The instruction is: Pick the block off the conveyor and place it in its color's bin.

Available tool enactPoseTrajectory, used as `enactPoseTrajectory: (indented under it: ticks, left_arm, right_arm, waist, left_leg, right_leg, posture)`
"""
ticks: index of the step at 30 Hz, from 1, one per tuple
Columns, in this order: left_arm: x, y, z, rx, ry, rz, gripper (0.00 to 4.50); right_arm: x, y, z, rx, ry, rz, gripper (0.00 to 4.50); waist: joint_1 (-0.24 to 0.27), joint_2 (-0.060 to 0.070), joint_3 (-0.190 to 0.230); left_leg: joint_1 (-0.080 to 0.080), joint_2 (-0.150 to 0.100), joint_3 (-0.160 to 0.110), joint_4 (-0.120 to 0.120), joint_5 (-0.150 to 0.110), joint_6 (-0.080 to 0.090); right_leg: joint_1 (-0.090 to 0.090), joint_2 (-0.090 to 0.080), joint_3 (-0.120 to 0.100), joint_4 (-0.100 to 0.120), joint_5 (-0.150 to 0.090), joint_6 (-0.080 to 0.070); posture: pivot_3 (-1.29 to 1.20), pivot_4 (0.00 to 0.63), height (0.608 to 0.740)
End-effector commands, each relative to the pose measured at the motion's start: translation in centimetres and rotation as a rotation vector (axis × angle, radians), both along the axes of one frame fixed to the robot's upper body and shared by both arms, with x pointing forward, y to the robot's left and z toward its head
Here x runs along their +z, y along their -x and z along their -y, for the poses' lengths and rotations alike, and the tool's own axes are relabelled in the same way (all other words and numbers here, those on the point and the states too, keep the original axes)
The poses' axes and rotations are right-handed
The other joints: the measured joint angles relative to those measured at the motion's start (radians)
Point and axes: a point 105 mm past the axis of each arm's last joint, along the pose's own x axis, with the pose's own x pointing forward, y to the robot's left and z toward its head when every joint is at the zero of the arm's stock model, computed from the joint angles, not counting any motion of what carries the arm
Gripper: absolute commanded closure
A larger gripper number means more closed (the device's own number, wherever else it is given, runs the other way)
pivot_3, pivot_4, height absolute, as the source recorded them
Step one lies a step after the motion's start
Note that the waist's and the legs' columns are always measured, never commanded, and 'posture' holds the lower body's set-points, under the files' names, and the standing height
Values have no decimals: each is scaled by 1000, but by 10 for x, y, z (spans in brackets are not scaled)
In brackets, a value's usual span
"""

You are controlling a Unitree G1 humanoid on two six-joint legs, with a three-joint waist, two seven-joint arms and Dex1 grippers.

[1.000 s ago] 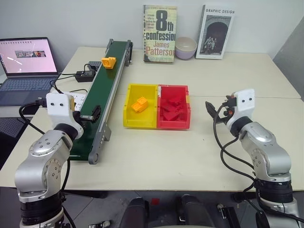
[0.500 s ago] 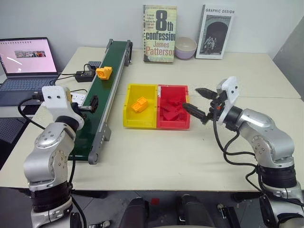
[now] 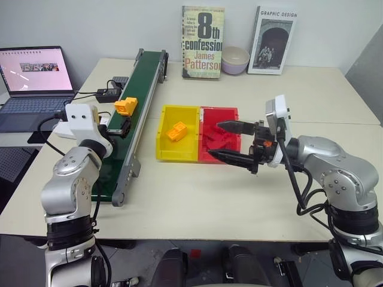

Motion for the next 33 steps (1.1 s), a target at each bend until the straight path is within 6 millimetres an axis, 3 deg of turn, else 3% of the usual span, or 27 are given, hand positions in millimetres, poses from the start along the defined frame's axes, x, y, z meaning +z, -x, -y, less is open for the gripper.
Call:
enactPoseTrajectory:
  ticks: [1, 10, 18, 25, 29, 33]
  left_arm:
    - [8, -6, -4, 4, -42, 34, 21]
    - [-3, -11, -4, -8, -25, -6, 21]
    - [-7, 6, -5, 46, 18, -20, 1591]
    - [-5, 15, -6, 88, 23, -28, 2837]
    - [0, 16, -7, 92, 19, -22, 2936]
    - [17, 13, -9, 73, 0, 4, 2936]
  right_arm:
    - [6, 9, -2, 25, 6, 57, 0]
    - [13, 9, -1, 4, -1, 68, 0]
    - [19, 6, 0, -12, -7, 79, 0]
    - [11, -2, 2, -50, 10, 79, 0]
    - [10, -3, 2, -49, 9, 80, 0]
    - [13, -7, 4, -66, -5, 95, 0]
  waist:
    - [0, 0, 0]
    - [0, 0, 0]
    - [0, 0, 0]
    - [0, 0, 0]
    - [0, 0, 0]
    - [0, 0, 0]
  left_leg:
    - [0, 0, 0, 0, 0, 0]
    - [0, 0, 0, 0, 0, 0]
    - [0, 1, -1, 0, 0, 0]
    - [0, 1, -1, 0, 0, 0]
    - [0, 1, 0, 0, 0, 0]
    - [0, 1, 0, 0, 0, 0]
  right_leg:
    - [0, 0, 0, 0, 0, 0]
    - [0, 0, 0, 0, 0, 0]
    - [0, -3, 0, 0, 0, 0]
    - [0, -2, 0, 0, 0, 0]
    - [0, -2, 0, 0, 0, 0]
    - [0, -1, 0, 0, 0, 0]
  posture:
    - [0, 150, 740]
    - [0, 150, 740]
    - [0, 150, 740]
    - [0, 150, 740]
    - [0, 150, 740]
    - [0, 150, 740]
